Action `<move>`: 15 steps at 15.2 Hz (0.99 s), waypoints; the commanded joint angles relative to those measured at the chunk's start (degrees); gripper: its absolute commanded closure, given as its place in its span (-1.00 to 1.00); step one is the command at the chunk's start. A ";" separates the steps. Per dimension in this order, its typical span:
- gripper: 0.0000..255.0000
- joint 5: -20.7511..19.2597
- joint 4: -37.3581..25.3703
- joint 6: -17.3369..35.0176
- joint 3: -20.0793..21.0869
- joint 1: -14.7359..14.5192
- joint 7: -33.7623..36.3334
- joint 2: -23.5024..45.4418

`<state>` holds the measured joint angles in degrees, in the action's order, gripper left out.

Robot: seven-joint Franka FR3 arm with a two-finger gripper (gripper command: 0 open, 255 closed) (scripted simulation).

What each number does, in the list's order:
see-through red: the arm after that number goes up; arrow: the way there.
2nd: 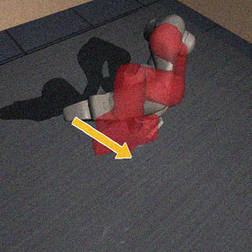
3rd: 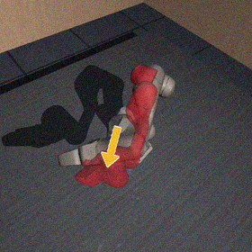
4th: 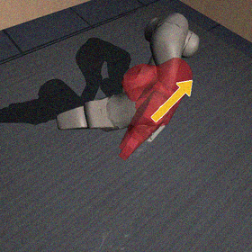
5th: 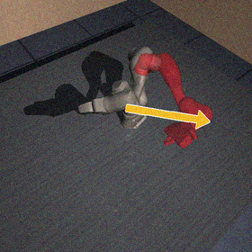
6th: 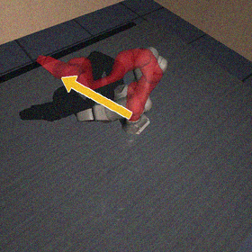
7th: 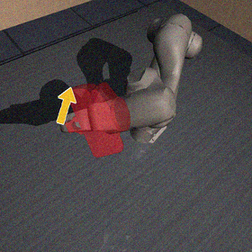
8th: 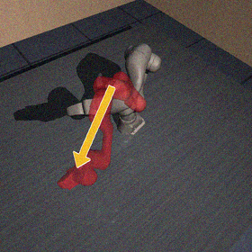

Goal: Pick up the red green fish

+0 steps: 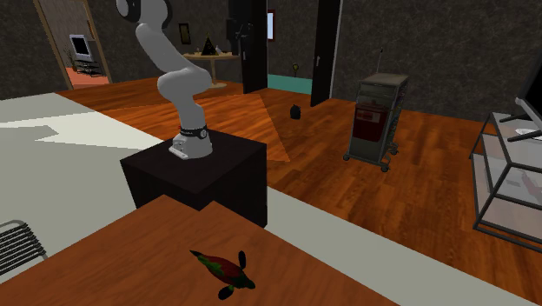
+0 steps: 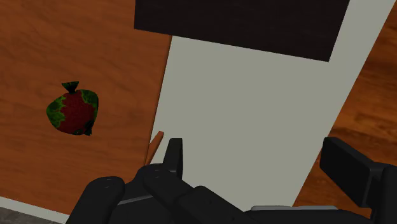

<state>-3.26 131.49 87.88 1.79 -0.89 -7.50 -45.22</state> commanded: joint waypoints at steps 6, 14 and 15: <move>-1.00 -3.72 7.66 8.46 -2.46 1.63 -2.14 0.61; -1.00 -10.41 16.53 23.41 -6.98 5.31 -4.72 5.91; -1.00 -11.32 17.31 25.41 -7.59 5.85 -4.94 6.99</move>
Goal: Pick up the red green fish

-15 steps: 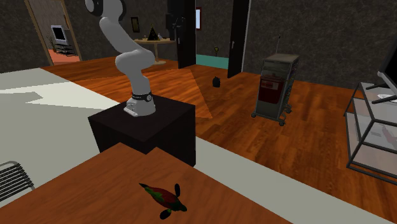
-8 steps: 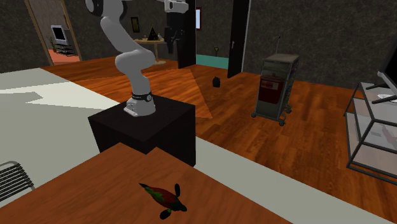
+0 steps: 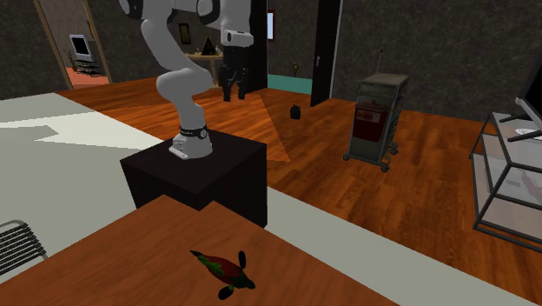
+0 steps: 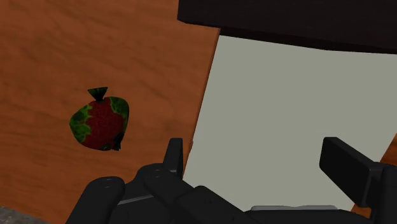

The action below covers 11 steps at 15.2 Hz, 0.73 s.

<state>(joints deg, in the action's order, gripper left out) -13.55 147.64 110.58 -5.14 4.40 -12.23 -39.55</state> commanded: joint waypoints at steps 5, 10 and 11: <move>-1.00 -5.73 3.77 13.02 -3.71 3.47 -0.98 8.20; -1.00 -10.62 4.13 23.48 -6.59 6.58 -1.00 17.29; -1.00 -11.60 3.92 25.53 -7.13 7.21 -0.91 19.33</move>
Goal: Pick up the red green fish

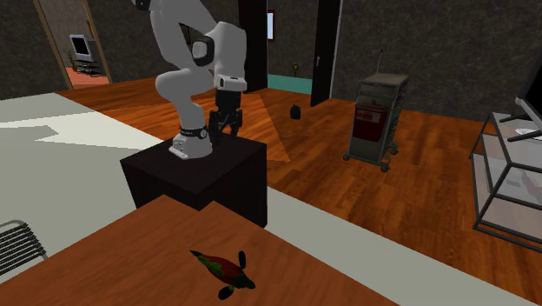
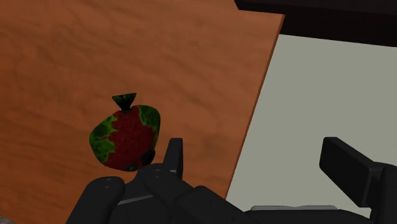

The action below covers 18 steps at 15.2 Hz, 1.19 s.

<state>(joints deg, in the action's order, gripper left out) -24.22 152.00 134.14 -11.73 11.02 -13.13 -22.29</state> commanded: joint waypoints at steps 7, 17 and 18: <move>-1.00 -7.58 -4.50 15.20 -4.03 4.70 1.51 17.55; -1.00 -13.29 -16.94 29.05 -8.33 9.04 3.89 40.57; -1.00 -13.40 -18.52 30.07 -8.62 9.48 3.92 42.82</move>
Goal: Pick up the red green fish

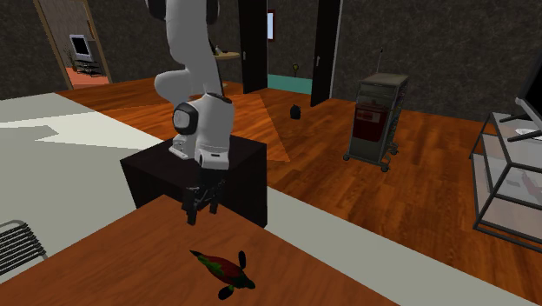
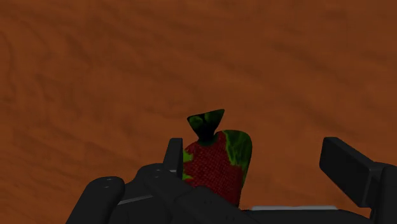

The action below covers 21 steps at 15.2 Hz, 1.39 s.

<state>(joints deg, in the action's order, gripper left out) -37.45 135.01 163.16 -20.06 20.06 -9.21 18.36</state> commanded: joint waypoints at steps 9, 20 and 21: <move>-1.00 -0.34 -10.96 7.05 -1.73 2.50 1.26 15.94; 1.00 -0.61 -12.07 8.97 -2.41 1.97 2.63 19.05; 1.00 -0.61 -12.07 8.99 -2.42 1.97 2.63 19.06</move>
<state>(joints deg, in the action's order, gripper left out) -38.07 122.96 172.13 -22.49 22.04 -6.59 37.41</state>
